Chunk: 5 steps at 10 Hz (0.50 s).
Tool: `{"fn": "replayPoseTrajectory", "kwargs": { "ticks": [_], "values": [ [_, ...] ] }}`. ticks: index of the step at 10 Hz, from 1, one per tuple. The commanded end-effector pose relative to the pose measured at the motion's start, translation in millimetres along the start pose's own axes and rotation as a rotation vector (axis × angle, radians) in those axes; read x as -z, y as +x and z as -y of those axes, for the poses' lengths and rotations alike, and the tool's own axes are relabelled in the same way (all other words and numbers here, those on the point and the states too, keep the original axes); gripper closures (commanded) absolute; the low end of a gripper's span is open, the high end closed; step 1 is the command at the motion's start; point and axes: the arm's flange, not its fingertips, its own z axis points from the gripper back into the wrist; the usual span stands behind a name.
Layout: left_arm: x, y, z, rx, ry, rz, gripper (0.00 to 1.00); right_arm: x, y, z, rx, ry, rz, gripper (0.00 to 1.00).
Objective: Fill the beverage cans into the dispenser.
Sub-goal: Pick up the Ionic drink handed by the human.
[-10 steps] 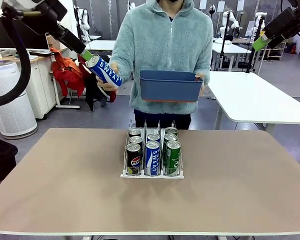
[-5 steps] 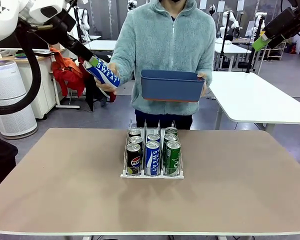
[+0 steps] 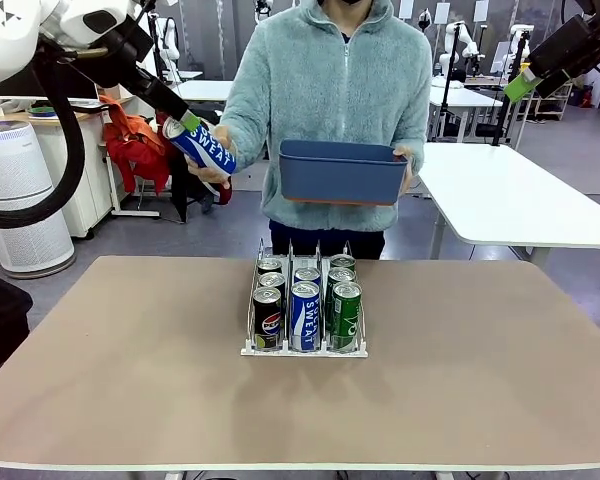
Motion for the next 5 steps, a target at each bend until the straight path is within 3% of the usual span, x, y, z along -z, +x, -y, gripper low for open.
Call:
{"fn": "replayPoseTrajectory", "kwargs": {
  "ticks": [1,5],
  "values": [
    [16.4,-1.8,-1.1,-0.017,-0.027,0.023,0.00,0.5,0.5,-0.9,0.001,0.000,-0.001,0.00],
    [37.0,-9.7,-4.9,-0.002,-0.025,0.027,0.00,0.5,0.5,-0.9,0.001,0.000,-0.001,0.00]
  ]
}}
